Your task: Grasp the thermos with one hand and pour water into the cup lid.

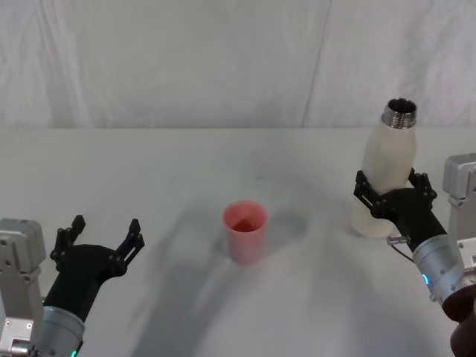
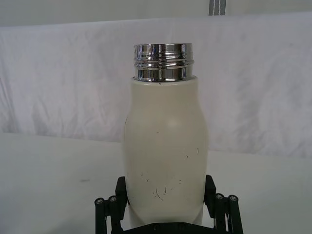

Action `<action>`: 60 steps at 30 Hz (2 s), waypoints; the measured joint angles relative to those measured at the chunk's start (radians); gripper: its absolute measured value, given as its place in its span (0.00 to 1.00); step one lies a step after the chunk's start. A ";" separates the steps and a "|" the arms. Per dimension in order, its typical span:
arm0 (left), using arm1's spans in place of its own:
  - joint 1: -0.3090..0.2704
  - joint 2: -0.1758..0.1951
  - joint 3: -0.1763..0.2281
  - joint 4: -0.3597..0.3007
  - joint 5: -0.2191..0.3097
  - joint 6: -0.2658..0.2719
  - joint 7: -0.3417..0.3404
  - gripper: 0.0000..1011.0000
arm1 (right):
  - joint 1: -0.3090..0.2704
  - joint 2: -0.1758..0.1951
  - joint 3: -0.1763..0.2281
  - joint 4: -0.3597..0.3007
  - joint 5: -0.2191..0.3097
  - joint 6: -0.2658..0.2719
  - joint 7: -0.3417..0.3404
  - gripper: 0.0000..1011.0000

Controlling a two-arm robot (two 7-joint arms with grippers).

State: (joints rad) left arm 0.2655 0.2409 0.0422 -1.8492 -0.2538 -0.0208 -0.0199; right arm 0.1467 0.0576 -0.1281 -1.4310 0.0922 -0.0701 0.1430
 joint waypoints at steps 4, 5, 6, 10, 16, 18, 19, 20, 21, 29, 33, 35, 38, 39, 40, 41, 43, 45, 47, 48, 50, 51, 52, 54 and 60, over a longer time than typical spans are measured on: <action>0.000 0.000 0.000 0.000 0.000 0.000 0.000 0.99 | 0.000 -0.002 -0.002 0.005 0.004 -0.003 -0.005 0.94; 0.000 0.000 0.000 0.000 0.000 0.000 0.000 0.99 | 0.000 -0.002 -0.003 0.009 0.005 -0.005 -0.005 0.94; 0.000 0.000 0.000 0.000 0.000 0.000 0.000 0.99 | 0.000 -0.002 -0.003 0.011 0.006 -0.006 -0.005 0.94; 0.000 0.000 0.000 0.000 0.000 0.000 0.000 0.99 | 0.001 -0.002 -0.004 0.018 0.009 -0.011 -0.006 0.94; 0.000 0.000 0.000 0.000 0.000 0.000 0.000 0.99 | 0.006 -0.002 -0.007 0.029 0.011 -0.018 -0.007 0.94; 0.000 0.000 0.000 0.000 0.000 0.000 0.000 0.99 | 0.007 -0.002 -0.008 0.032 0.011 -0.019 -0.008 0.94; 0.000 0.000 0.000 0.000 0.000 0.000 0.000 0.99 | 0.008 -0.001 -0.008 0.032 0.011 -0.019 -0.008 0.94; 0.000 0.000 0.000 0.000 0.000 0.000 0.000 0.99 | 0.009 -0.001 -0.008 0.033 0.011 -0.020 -0.008 0.94; 0.000 0.000 0.000 0.000 0.000 0.000 0.000 0.99 | 0.009 -0.001 -0.008 0.034 0.011 -0.020 -0.008 0.94; 0.000 0.000 0.000 0.000 0.000 0.000 0.000 0.99 | 0.010 -0.001 -0.008 0.041 0.013 -0.022 -0.010 0.94; 0.000 0.000 0.000 0.000 0.000 0.000 0.000 0.99 | 0.010 0.000 -0.007 0.043 0.016 -0.022 -0.010 0.94; 0.000 0.000 0.000 0.000 0.000 0.000 0.000 0.99 | 0.011 0.000 -0.007 0.044 0.017 -0.022 -0.010 0.94; 0.000 0.000 0.000 0.000 0.000 0.000 0.000 0.99 | 0.012 0.000 -0.006 0.046 0.018 -0.022 -0.010 0.94; 0.000 0.000 0.000 0.000 0.000 0.000 0.000 0.99 | 0.012 0.000 -0.006 0.046 0.018 -0.022 -0.010 0.94; 0.000 0.000 0.000 0.000 0.000 0.000 0.000 0.99 | 0.012 0.000 -0.006 0.046 0.018 -0.022 -0.010 0.94; 0.000 0.000 0.000 0.000 0.000 0.000 0.000 0.99 | 0.012 0.000 -0.006 0.046 0.018 -0.022 -0.010 0.94; 0.000 0.000 0.000 0.000 0.000 0.000 0.000 0.99 | 0.012 0.000 -0.006 0.046 0.018 -0.022 -0.010 0.94; 0.000 0.000 0.000 0.000 0.000 0.000 0.000 0.99 | 0.012 0.000 -0.006 0.046 0.018 -0.022 -0.010 0.94; 0.000 0.000 0.000 0.000 0.000 0.000 0.000 0.99 | 0.012 0.000 -0.006 0.046 0.018 -0.023 -0.010 0.94; 0.000 0.000 0.000 0.000 0.000 0.000 0.000 0.99 | 0.012 0.000 -0.006 0.046 0.018 -0.023 -0.010 0.95; 0.000 0.000 0.000 0.000 0.000 0.000 0.000 0.99 | 0.012 0.000 -0.006 0.045 0.018 -0.023 -0.010 0.98; 0.000 0.000 0.000 0.000 0.000 0.000 0.000 0.99 | 0.012 0.000 -0.006 0.045 0.018 -0.023 -0.010 0.99; 0.000 0.000 0.000 0.000 0.000 0.000 0.000 0.99 | 0.012 0.000 -0.006 0.045 0.018 -0.023 -0.010 0.99; 0.000 0.000 0.000 0.000 0.000 0.000 0.000 0.99 | 0.012 0.000 -0.006 0.045 0.018 -0.023 -0.010 0.99; 0.000 0.000 0.000 0.000 0.000 0.000 0.000 0.99 | 0.011 0.000 -0.006 0.044 0.018 -0.023 -0.010 0.99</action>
State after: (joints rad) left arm 0.2655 0.2410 0.0421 -1.8492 -0.2538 -0.0208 -0.0199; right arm 0.1578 0.0577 -0.1344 -1.3866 0.1098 -0.0935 0.1327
